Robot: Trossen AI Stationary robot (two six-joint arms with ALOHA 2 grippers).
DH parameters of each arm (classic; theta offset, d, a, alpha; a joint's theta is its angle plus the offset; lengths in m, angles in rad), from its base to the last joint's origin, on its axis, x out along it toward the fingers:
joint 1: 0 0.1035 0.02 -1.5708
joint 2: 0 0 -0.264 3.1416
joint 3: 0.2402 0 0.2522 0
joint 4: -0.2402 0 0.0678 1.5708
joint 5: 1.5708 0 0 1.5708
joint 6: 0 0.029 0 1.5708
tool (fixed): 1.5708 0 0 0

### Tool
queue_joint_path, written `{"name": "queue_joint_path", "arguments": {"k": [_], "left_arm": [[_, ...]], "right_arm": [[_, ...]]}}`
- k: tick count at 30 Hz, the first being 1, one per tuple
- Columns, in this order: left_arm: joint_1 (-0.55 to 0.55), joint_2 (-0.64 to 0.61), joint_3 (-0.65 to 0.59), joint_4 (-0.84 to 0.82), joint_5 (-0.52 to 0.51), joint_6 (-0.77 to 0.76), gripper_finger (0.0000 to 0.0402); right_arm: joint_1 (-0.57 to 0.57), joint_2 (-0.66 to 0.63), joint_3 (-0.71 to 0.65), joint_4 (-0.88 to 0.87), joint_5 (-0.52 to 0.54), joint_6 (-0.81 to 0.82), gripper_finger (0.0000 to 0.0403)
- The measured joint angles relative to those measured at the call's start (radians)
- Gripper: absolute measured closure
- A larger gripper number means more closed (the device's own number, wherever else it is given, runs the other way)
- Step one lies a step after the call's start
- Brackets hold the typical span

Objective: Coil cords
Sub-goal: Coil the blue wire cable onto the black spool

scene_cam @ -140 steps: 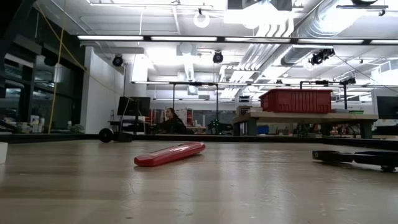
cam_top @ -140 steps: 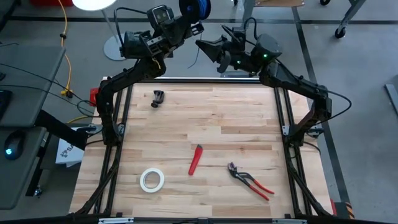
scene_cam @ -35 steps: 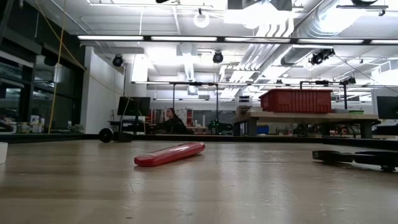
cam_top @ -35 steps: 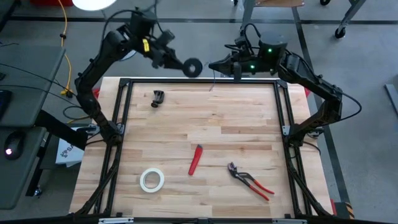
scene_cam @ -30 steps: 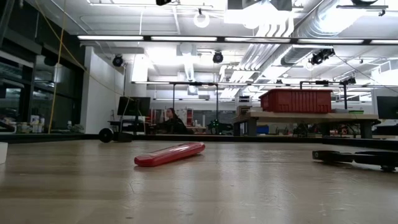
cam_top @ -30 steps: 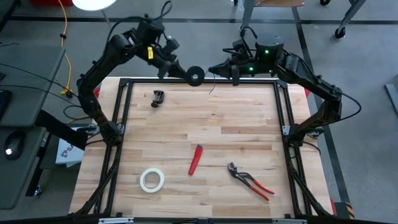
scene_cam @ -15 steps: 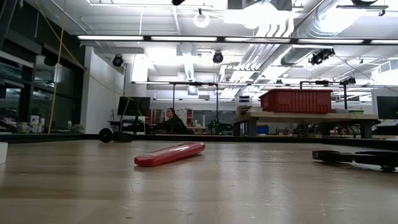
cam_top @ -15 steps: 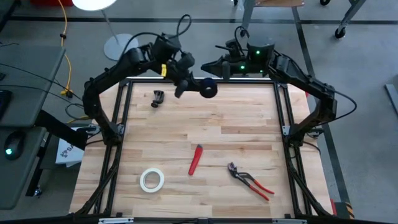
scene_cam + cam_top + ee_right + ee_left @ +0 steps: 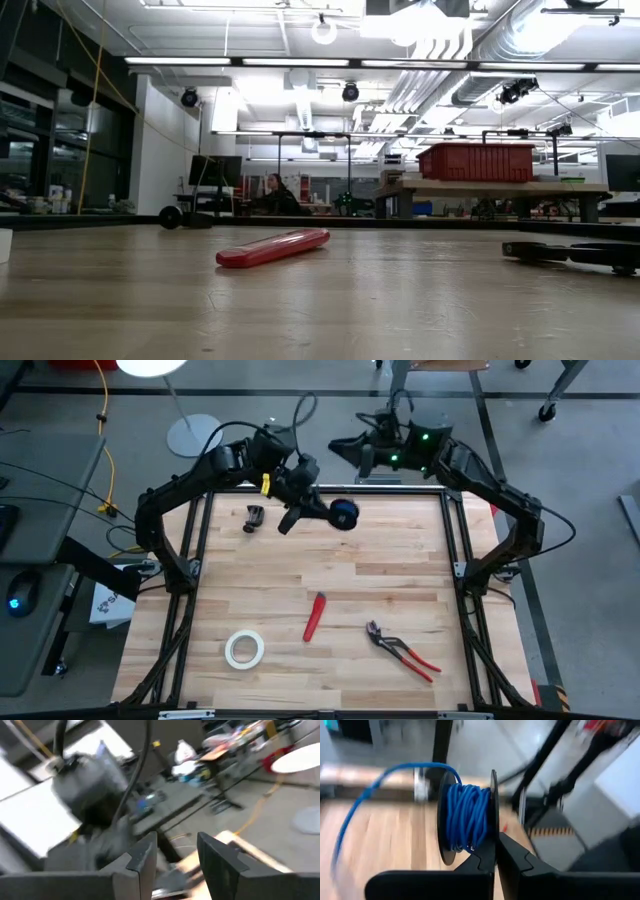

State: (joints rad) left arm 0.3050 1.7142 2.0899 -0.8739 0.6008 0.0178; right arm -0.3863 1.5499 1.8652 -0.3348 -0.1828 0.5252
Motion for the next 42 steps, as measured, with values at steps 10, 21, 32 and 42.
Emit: {"name": "queue_joint_path", "arguments": {"k": [10, 21, 32, 42], "left_arm": [[-0.011, -0.042, -0.229, -0.255, -0.054, 0.131, 0.0401], [0.003, -0.306, -1.121, 0.556, -0.04, -0.377, 0.0401], [0.041, -0.094, -1.422, 1.028, 0.047, -0.853, 0.0402], [0.056, -0.057, -1.419, 1.034, 0.022, -0.96, 0.0356]], "right_arm": [[-0.08, -0.062, 0.001, -0.528, 0.166, -0.296, 0.027], [-0.109, -0.385, -0.582, -0.626, 0.235, -0.141, 0.027], [-0.058, -0.688, -1.129, -0.237, 0.136, 0.358, 0.0269], [-0.033, -0.7, -1.131, -0.208, 0.209, 0.338, 0.0269]]}}
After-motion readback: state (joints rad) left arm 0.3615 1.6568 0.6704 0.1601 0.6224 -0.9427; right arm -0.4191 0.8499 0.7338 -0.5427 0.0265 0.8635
